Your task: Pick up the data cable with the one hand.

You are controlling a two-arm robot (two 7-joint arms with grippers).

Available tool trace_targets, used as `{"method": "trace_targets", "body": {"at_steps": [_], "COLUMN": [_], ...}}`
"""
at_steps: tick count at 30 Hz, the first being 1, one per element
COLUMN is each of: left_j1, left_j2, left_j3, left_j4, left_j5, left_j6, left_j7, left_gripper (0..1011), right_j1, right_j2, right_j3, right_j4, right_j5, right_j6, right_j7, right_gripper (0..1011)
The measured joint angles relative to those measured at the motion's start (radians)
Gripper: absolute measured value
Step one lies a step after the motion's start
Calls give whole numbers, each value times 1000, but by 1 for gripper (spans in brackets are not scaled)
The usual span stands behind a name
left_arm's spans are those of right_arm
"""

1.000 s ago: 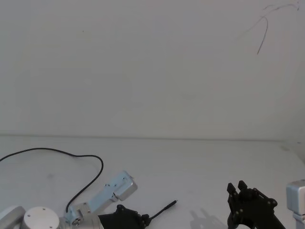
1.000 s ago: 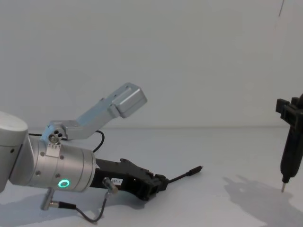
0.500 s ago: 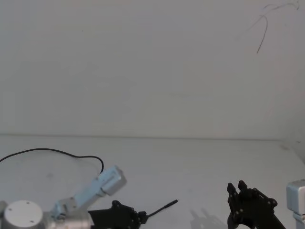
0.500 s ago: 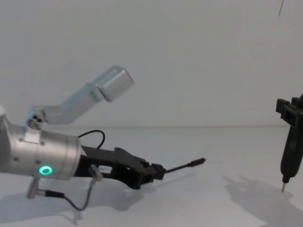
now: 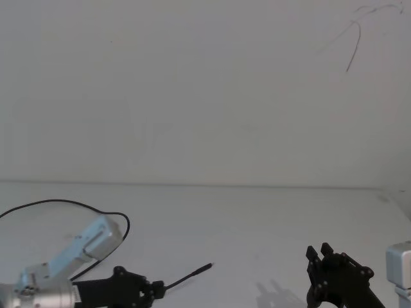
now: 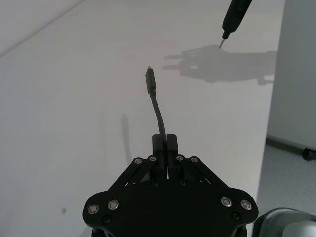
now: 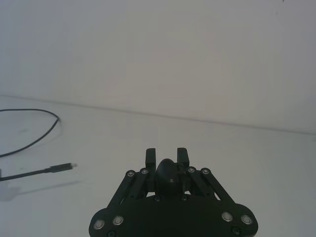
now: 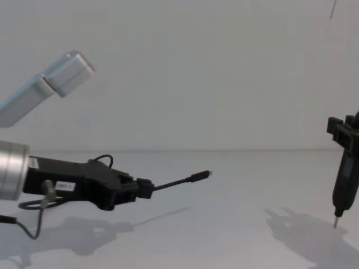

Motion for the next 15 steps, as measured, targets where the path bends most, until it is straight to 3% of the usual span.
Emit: {"method": "trace_targets", "body": {"at_steps": [6, 15], "left_j1": [30, 55], "left_j2": [37, 52], "left_j3": [-20, -32], "left_j4": [-34, -58], "left_j5": [-29, -67], "left_j6": [0, -12], "left_j7": [-8, -19], "left_gripper": [40, 40], "right_j1": [0, 0], "right_j2": [0, -1], "right_j3": [0, 2], "right_j4": [0, -4], "right_j5": [0, 0], "right_j6": [0, 0], "right_j7": [0, 1], "right_gripper": [251, 251]}}
